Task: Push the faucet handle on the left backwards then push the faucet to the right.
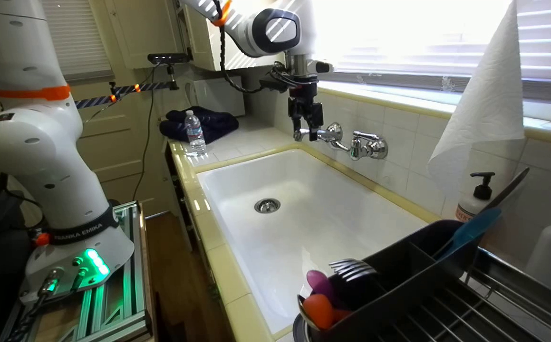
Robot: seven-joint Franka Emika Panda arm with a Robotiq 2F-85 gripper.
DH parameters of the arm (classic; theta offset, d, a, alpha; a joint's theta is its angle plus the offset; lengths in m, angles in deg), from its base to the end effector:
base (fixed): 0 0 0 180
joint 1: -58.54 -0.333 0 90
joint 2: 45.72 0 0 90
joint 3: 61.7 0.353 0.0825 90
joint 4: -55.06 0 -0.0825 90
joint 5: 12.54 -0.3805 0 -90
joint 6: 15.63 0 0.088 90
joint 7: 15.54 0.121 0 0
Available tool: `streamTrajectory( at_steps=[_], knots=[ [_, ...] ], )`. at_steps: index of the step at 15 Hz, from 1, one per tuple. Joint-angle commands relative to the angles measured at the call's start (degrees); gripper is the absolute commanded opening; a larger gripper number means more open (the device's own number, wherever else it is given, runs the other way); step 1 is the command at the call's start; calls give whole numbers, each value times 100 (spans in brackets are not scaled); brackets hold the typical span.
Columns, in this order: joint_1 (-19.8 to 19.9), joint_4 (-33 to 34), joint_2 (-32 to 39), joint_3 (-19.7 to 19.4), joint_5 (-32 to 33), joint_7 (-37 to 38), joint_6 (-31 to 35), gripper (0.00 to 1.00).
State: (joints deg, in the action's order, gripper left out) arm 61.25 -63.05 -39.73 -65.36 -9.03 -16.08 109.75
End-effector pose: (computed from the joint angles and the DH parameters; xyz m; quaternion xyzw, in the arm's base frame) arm 0.5672 -0.0655 0.4117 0.9990 -0.0332 0.0095 0.0291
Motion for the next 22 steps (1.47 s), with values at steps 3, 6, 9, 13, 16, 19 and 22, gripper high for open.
streamTrajectory(
  at_steps=[3, 6, 9, 13, 16, 19, 22],
  knots=[
    [114, -274, -243, -91, 142, -190, -4, 100],
    [90, -355, -317, -60, 100, -235, 93, 100],
    [70, -422, -393, -36, 45, -232, 126, 100],
    [26, -550, -622, 10, -52, -145, 123, 100],
    [-8, -600, -797, 48, -84, -137, 142, 100],
    [-41, -641, -963, 103, -95, -71, 129, 100],
    [-72, -614, -1078, 149, -141, 5, 68, 100]
  ],
)
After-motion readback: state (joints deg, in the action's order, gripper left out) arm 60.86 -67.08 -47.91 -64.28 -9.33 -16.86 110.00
